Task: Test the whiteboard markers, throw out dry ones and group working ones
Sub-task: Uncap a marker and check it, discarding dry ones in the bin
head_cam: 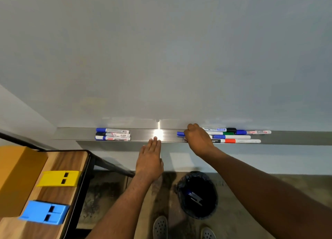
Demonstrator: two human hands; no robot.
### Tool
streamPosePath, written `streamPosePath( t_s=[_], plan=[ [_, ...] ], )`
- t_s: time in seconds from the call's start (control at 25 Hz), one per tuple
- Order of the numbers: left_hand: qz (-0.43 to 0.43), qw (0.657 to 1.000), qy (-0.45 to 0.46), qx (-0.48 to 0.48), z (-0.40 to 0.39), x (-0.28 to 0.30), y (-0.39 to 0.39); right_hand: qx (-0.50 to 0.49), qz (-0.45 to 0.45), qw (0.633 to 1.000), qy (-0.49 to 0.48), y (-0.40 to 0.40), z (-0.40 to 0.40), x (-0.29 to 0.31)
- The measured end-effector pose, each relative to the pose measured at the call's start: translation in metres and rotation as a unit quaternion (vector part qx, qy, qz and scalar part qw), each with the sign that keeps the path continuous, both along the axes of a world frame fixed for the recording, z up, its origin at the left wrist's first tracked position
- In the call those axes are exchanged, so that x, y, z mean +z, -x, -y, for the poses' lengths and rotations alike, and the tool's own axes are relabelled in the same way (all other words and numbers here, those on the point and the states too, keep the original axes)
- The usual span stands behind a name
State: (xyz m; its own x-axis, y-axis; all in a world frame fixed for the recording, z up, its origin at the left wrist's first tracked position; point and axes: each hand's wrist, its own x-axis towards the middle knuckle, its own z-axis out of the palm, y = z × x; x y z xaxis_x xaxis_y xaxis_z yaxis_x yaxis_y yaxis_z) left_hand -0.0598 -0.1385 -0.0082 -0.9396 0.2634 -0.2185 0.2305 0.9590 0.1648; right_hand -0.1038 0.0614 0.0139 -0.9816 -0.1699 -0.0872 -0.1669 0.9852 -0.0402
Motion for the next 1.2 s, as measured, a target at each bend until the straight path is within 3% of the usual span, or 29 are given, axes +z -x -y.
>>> streamPosePath(
  t_s=[0.2, 0.4, 0.76, 0.88, 0.96, 1.04, 1.2],
  plan=[
    [-0.002, 1.000, -0.012, 0.023, -0.007, 0.001, -0.002, 0.017, 0.013, 0.999, -0.045, 0.012, 0.005, 0.005],
    [0.005, 0.998, -0.041, 0.042, -0.011, 0.000, -0.001, 0.024, -0.010, 1.000, -0.016, 0.010, 0.009, -0.001],
    [-0.006, 0.997, -0.057, 0.056, -0.009, -0.005, 0.002, 0.109, -0.135, 0.980, 0.100, 0.013, 0.021, -0.002],
    [-0.010, 0.994, -0.081, 0.071, -0.009, -0.004, 0.002, 0.132, -0.198, 0.953, 0.186, 0.011, 0.019, 0.013],
    [-0.022, 0.990, -0.108, 0.084, -0.009, -0.003, 0.001, 0.098, -0.182, 0.943, 0.262, 0.008, 0.016, 0.027],
    [-0.049, 0.979, -0.169, 0.098, -0.014, 0.003, -0.002, 0.016, -0.160, 0.912, 0.377, 0.000, 0.013, 0.043],
    [-0.045, 0.908, -0.385, 0.159, -0.037, 0.049, -0.006, -0.188, -0.050, 0.740, 0.644, -0.025, -0.007, 0.090]
  ],
)
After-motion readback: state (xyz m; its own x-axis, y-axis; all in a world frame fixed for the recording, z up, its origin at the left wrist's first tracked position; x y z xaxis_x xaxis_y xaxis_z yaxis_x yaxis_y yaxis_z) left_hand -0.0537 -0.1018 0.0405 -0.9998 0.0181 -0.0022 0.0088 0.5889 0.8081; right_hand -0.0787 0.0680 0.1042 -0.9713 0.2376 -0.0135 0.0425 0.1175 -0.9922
